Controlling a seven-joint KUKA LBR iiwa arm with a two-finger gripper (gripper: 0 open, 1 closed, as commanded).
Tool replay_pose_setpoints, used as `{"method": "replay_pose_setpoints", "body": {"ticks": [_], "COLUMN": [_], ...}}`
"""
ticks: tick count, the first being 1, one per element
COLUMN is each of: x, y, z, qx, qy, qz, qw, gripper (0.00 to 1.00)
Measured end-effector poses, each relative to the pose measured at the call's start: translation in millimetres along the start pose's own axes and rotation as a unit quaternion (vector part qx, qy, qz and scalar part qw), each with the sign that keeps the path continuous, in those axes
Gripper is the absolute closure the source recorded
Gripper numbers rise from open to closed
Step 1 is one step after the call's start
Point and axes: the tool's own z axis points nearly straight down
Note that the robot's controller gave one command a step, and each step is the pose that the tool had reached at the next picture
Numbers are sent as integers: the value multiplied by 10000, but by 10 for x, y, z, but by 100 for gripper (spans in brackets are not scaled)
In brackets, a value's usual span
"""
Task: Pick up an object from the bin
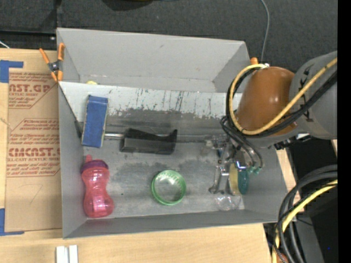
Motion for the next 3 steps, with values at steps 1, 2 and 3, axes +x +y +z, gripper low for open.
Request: {"method": "replay_pose_setpoints", "body": {"ticks": [1, 2, 3], "x": [-16, -45, -22], "y": [1, 708, 859], "z": [-45, 845, 40], "qx": [2, 0, 8], "qy": [-37, 11, -64], "qz": [-3, 1387, -978], "qw": [10000, 9903, 9952], "gripper": [0, 0, 0]}}
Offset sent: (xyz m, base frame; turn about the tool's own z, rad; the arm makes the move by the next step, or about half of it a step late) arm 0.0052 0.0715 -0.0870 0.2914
